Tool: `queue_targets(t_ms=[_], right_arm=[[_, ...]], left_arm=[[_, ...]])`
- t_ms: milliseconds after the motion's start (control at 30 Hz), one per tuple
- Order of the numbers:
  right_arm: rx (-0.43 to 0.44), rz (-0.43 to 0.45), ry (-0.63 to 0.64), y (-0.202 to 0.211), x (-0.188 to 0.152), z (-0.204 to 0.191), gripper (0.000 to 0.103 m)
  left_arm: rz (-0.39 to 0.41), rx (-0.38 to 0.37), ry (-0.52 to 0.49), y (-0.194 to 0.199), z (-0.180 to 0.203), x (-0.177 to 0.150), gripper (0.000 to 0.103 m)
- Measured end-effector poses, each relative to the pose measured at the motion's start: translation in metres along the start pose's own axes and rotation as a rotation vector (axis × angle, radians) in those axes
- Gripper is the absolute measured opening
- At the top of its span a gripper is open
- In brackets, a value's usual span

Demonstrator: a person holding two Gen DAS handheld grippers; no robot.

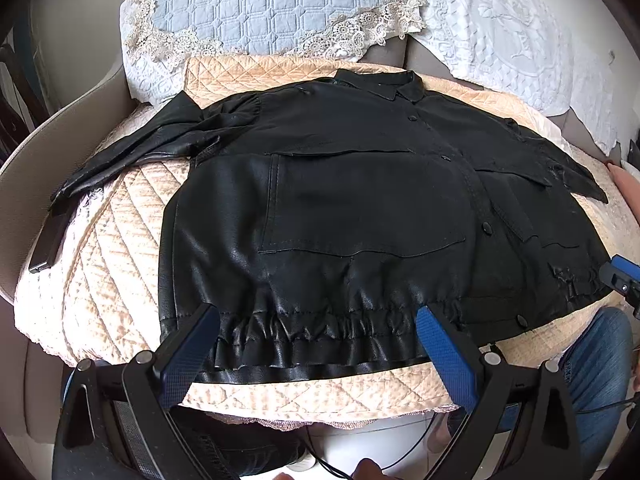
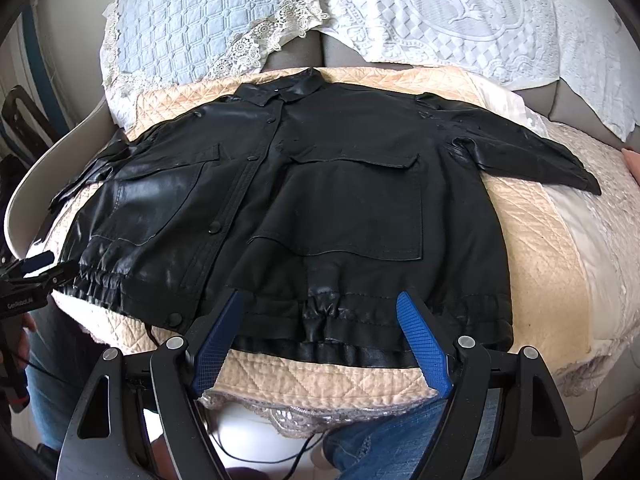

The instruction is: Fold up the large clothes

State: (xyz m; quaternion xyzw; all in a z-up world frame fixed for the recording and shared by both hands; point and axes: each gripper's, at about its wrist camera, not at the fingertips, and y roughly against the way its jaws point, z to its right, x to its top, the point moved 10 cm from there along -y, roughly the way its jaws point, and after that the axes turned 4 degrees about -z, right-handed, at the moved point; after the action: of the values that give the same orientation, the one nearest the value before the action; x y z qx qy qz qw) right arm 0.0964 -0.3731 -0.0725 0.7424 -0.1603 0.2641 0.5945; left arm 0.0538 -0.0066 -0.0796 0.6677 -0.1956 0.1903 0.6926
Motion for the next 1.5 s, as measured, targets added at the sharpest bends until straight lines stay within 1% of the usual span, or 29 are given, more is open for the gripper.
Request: queue_targets(t_ms=[200,433,533,733,1133,1333,1500], right_arm=[[-0.003,0.002,0.007,0.001,0.0,-0.001,0.079],[0.011,0.007,0.001,0.001,0.0,-0.004,0.079],[0.014,0.007,-0.001,0.001,-0.001,-0.005,0.079],[0.012,0.007,0.004,0.001,-0.001,-0.007,0.079],[0.01,-0.003,0.015,0.0,-0.001,-0.009,0.079],[0.011,-0.003,0.016,-0.001,0.0,-0.01,0.079],[0.016,-0.004,0.018,0.0,-0.001,-0.011,0.079]], left_arm=[[0.001,-0.007,0.004,0.001,0.001,-0.001,0.1],[-0.003,-0.034,-0.002,0.001,0.006,-0.002,0.1],[-0.012,-0.025,-0.005,0.001,0.007,-0.003,0.1],[-0.025,-0.046,-0.023,-0.002,0.015,-0.007,0.1],[-0.035,-0.047,-0.028,-0.003,0.018,-0.01,0.1],[-0.03,-0.054,-0.033,-0.002,0.02,-0.009,0.1],[-0.024,-0.046,-0.037,-0.001,0.021,-0.007,0.1]])
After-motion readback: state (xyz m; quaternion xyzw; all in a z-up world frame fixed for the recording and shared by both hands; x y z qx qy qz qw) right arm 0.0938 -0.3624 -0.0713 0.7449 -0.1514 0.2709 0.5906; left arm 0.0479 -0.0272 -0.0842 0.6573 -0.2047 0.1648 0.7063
